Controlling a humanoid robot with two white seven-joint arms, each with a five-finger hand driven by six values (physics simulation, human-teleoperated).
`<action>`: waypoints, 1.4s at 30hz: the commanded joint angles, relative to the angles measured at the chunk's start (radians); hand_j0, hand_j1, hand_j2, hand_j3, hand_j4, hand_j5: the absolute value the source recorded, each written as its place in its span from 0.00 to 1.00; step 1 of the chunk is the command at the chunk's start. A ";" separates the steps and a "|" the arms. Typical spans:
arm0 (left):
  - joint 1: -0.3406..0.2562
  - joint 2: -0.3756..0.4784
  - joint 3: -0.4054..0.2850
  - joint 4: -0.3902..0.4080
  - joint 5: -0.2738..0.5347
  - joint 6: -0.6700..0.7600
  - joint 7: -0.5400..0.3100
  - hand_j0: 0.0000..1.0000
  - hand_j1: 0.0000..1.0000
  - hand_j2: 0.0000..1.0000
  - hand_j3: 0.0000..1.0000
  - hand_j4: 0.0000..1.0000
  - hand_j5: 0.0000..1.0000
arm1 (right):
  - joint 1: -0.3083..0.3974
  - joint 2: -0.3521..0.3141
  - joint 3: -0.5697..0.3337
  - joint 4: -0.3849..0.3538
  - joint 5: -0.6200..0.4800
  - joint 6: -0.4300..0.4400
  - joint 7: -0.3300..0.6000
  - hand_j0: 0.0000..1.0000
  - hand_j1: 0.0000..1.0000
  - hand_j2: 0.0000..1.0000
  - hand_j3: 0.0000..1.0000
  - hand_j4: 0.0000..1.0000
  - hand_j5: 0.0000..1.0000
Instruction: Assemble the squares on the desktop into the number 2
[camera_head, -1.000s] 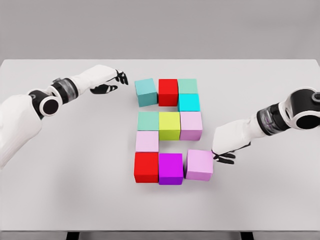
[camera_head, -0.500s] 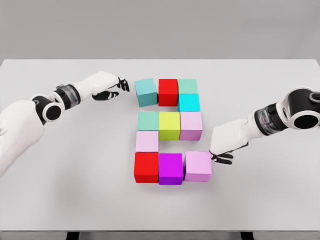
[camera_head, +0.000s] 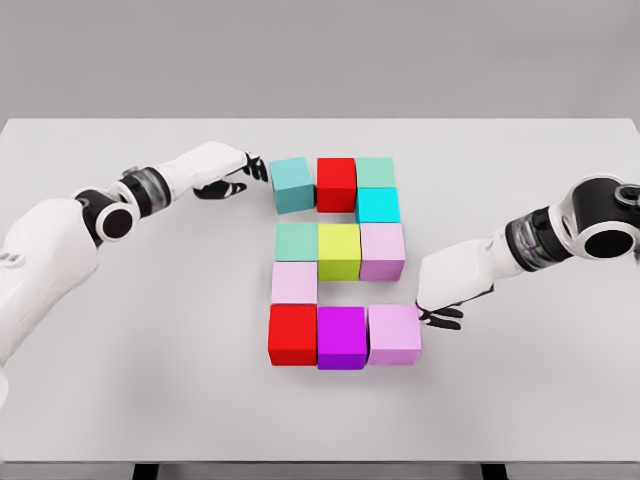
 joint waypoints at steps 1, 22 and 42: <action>0.000 -0.004 0.002 0.010 0.003 0.000 0.000 0.56 0.56 0.56 0.56 0.56 0.56 | 0.000 0.004 -0.001 0.000 -0.004 0.002 0.000 0.10 0.10 0.10 0.10 0.10 0.10; -0.005 -0.045 0.007 0.050 -0.020 0.000 0.000 0.56 0.56 0.56 0.56 0.56 0.56 | -0.031 -0.068 -0.087 0.214 -0.003 0.002 0.000 0.54 0.54 0.54 0.54 0.54 0.54; -0.017 -0.070 0.012 0.073 -0.033 0.000 0.000 0.57 0.57 0.57 0.57 0.57 0.57 | -0.021 -0.139 -0.145 0.300 -0.015 0.002 -0.161 1.00 1.00 1.00 1.00 1.00 1.00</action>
